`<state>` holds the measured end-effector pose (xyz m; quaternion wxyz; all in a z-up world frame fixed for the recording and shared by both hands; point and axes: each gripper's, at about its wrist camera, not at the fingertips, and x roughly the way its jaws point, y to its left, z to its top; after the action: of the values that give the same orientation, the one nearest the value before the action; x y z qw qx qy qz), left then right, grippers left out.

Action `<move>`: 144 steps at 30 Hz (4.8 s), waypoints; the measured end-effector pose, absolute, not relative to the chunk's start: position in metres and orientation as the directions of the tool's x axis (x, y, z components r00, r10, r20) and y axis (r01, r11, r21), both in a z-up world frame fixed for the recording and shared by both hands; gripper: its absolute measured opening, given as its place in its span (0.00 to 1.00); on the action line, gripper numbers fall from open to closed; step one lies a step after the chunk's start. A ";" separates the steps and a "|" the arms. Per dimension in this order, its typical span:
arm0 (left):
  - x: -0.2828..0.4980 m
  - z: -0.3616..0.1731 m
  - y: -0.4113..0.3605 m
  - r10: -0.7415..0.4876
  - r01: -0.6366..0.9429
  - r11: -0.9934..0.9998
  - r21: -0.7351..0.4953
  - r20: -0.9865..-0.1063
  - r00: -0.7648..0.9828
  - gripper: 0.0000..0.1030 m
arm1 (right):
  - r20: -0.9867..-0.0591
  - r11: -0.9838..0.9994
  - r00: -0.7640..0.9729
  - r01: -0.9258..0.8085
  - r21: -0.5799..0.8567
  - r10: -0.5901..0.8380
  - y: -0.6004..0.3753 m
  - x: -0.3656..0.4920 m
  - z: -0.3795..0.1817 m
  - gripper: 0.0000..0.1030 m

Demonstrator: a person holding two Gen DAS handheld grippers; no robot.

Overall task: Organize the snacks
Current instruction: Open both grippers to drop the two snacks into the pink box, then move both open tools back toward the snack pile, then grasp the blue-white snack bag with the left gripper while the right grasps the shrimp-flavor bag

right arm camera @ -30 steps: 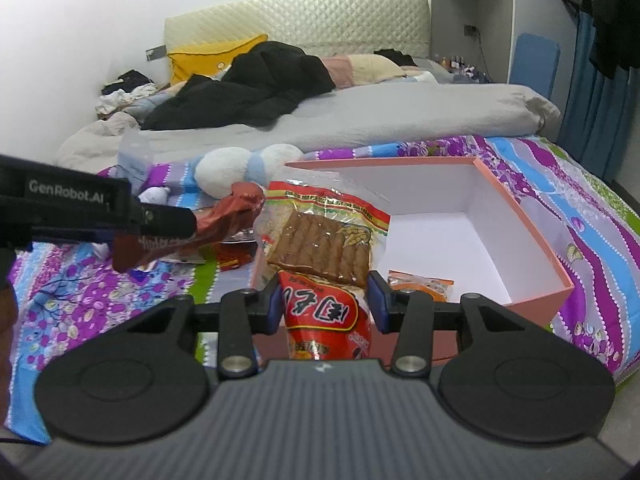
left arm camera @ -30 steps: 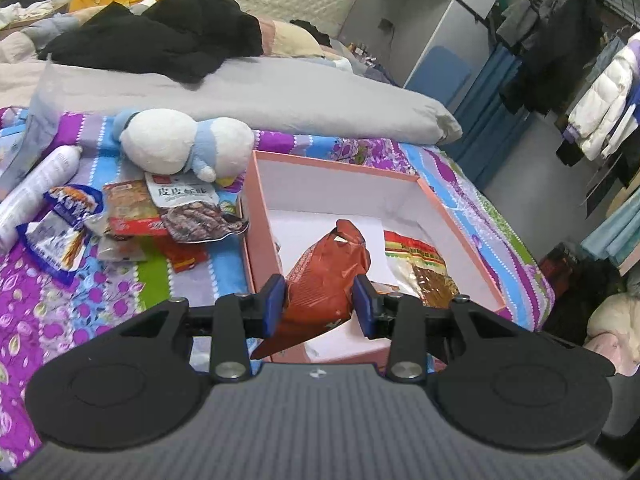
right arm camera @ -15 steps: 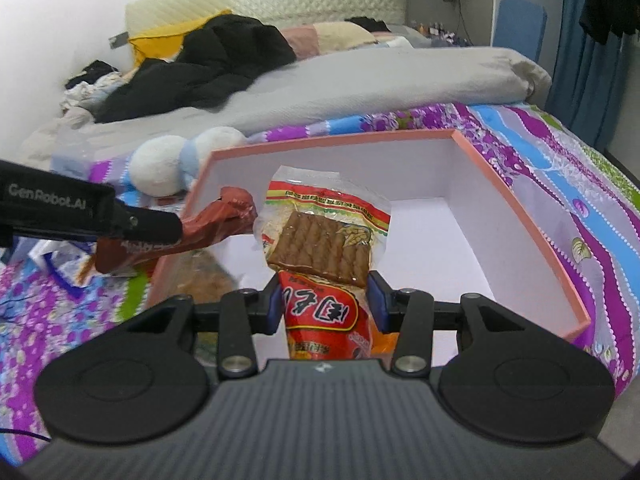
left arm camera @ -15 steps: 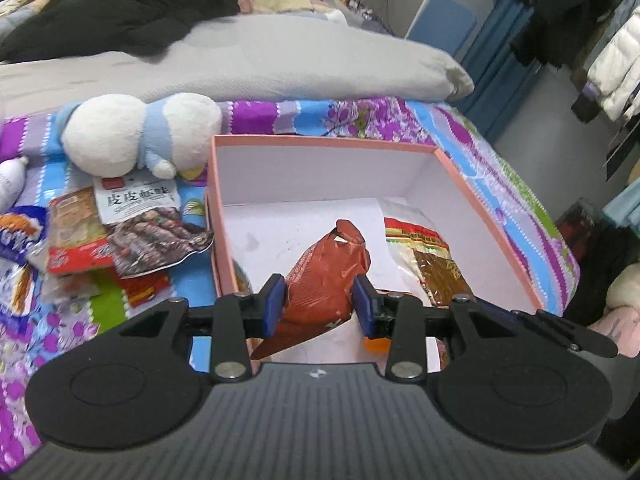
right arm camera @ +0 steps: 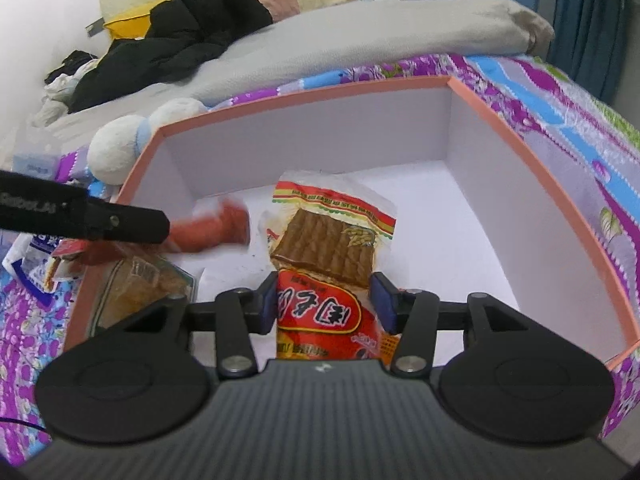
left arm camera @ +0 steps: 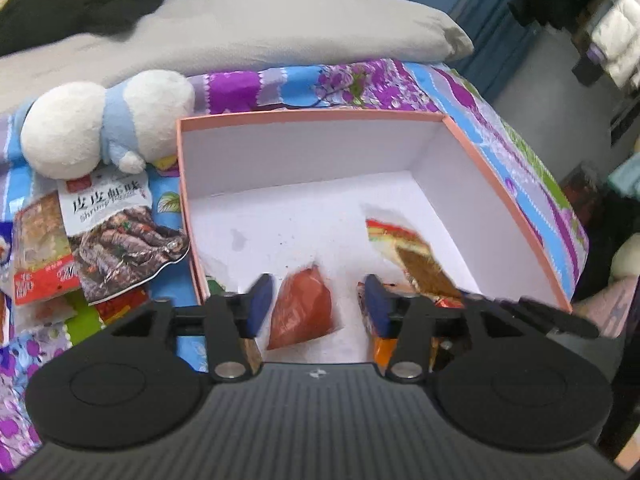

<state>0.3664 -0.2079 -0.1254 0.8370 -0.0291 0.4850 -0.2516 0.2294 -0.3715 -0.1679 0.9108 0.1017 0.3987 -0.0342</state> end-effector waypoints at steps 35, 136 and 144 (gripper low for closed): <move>0.167 -0.006 -0.069 -0.443 0.351 0.896 -0.272 -0.600 0.666 0.63 | -0.541 0.987 0.839 0.029 0.159 0.062 -0.279 0.087 -0.067 0.61; 0.319 -0.239 0.109 -0.096 -0.014 0.990 -0.144 -0.726 0.681 0.79 | -0.518 0.975 0.855 -0.121 -0.188 0.006 -0.106 0.225 -0.204 0.57; 0.349 -0.250 0.125 -0.133 -0.041 0.973 -0.229 -0.692 0.709 0.78 | -0.484 0.925 0.872 -0.124 -0.359 -0.071 -0.095 0.265 -0.210 0.47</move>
<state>0.3487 0.1248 -0.2495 0.9174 -0.1144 0.3804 -0.0252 0.2653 -0.0954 -0.2101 0.9480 -0.1929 0.2526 0.0138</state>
